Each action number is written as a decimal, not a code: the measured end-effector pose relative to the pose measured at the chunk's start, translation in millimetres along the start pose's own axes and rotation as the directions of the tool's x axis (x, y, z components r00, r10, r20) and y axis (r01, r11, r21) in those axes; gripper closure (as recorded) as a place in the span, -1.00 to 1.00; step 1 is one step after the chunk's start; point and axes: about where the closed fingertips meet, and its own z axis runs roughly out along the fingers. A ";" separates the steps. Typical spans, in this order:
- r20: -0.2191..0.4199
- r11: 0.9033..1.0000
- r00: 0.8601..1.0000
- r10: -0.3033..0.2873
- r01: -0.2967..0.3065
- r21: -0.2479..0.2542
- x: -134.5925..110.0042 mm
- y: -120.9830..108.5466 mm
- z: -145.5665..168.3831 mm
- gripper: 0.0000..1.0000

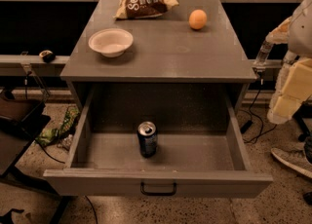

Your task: Pick pepsi can from top drawer and place on counter

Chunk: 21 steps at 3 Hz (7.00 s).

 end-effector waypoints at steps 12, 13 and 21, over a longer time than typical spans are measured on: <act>0.860 0.995 0.500 0.101 -0.047 -0.089 -233.4 41.0 307.4 -1.00; 0.841 0.995 0.532 0.101 -0.044 -0.091 -226.2 51.0 329.0 -1.00; 0.877 0.971 0.475 0.076 -0.236 0.044 -97.4 3.7 16.8 1.00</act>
Offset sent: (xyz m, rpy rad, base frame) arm -0.0123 -0.0186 0.0104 0.1512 -0.0133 -0.0606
